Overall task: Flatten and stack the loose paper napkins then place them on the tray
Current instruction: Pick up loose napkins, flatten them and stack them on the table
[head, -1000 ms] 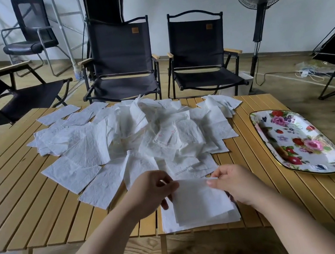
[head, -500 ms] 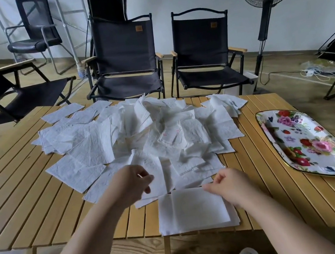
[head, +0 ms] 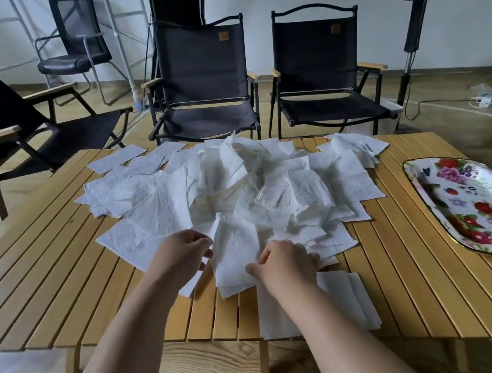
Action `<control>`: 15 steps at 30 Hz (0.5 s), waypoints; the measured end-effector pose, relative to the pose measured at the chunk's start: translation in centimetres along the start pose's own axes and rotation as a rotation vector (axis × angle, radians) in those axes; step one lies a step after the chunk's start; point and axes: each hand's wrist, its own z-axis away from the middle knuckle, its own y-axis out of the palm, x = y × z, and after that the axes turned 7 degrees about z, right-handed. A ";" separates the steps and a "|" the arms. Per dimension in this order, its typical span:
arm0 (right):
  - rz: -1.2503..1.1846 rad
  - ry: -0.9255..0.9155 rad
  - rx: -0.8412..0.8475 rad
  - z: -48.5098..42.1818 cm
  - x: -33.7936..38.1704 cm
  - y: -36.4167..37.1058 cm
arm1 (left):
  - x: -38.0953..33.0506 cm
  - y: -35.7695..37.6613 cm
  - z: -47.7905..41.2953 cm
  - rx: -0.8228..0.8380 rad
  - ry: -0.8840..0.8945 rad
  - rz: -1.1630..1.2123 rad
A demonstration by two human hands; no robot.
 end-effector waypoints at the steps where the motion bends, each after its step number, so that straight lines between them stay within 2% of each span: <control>1: -0.002 0.006 -0.006 0.1 0.4 0.2 | 0.1 0.0 0.0 0.006 -0.004 0.002; 5: -0.064 -0.031 -0.024 0.2 1.1 0.6 | 0.3 0.0 0.0 0.016 -0.003 0.000; 10: -0.217 -0.153 -0.155 0.4 0.6 0.0 | 0.4 0.2 -0.2 0.022 0.008 -0.019; 15: -0.395 -0.257 -0.219 0.2 -0.5 -1.0 | 0.6 0.4 -0.5 0.039 0.042 -0.075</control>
